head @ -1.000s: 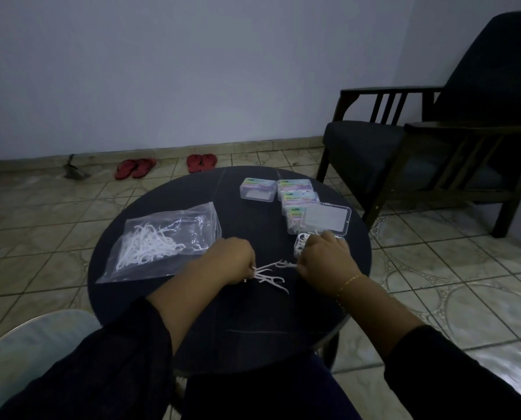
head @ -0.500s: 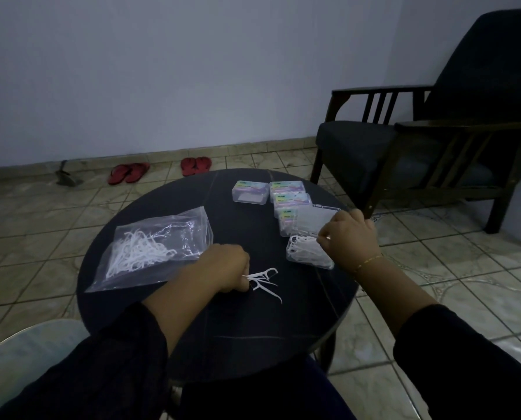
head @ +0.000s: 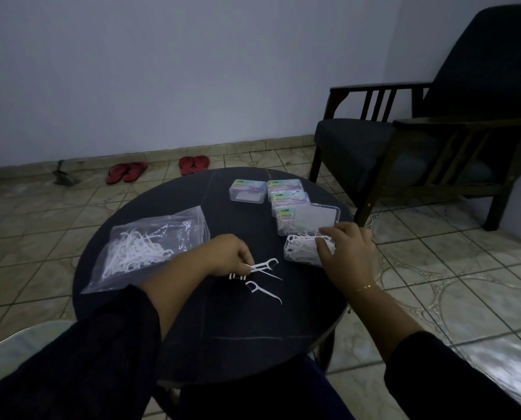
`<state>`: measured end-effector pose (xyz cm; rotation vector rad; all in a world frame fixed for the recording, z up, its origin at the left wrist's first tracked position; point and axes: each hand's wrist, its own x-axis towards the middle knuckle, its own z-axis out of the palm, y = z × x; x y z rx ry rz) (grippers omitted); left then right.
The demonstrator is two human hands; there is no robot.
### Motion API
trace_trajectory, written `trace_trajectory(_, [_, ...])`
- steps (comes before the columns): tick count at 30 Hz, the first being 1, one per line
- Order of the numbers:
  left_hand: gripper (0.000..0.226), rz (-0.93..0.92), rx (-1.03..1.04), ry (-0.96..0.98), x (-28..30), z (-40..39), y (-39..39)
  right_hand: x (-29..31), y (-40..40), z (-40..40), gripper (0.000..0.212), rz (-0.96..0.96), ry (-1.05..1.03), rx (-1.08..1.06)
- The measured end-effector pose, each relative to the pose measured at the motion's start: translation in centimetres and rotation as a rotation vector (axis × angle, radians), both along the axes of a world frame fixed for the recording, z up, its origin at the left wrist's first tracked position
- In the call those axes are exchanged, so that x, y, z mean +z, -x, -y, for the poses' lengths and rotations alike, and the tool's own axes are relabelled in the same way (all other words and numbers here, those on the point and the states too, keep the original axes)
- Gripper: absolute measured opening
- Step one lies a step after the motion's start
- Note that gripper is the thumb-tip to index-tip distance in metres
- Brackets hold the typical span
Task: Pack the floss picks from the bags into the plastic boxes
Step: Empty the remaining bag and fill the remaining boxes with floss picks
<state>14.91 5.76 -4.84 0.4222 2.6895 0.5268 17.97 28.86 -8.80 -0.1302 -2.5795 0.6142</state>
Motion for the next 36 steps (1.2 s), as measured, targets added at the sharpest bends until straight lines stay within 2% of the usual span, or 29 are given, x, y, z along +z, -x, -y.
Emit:
trace_trajectory(2, [0.017,0.005,0.009,-0.023,0.2,-0.1,0.3,-0.4,-0.1,0.3,0.027,-0.037,0.031,0.002])
trace_trajectory(5, [0.017,-0.017,0.01,-0.051,0.6,-0.6,0.8,-0.7,0.0,0.4,0.025,-0.077,0.071,0.001])
trace_trajectory(11, [0.014,-0.199,0.008,-0.122,2.4,-3.4,2.4,-0.9,0.5,0.0,0.027,-0.013,0.137,-0.02])
trace_trajectory(19, [0.019,-0.469,-0.243,0.014,2.1,-8.7,3.6,-1.5,0.5,-1.0,0.028,-0.024,0.226,-0.079])
trace_trajectory(23, [0.027,-0.5,-0.306,0.023,0.1,-9.5,3.8,-2.1,0.6,-1.0,0.018,-0.038,0.262,-0.055])
trace_trajectory(27, [0.028,-0.537,-0.189,-0.197,-1.7,-8.5,3.5,-2.1,0.5,-0.6,0.014,-0.074,0.362,-0.063])
trace_trajectory(30, [0.025,-0.546,-0.035,-0.385,-2.5,-7.6,2.6,-2.2,0.9,-0.4,0.019,-0.02,0.283,-0.055])
trace_trajectory(33, [0.032,-0.416,0.052,-0.434,-3.5,-6.9,1.6,-2.3,0.9,-0.2,0.023,0.014,0.204,-0.033])
trace_trajectory(36, [0.039,-0.339,0.047,-0.429,-4.3,-6.8,1.2,-2.1,0.9,0.2,0.023,0.031,0.138,0.003])
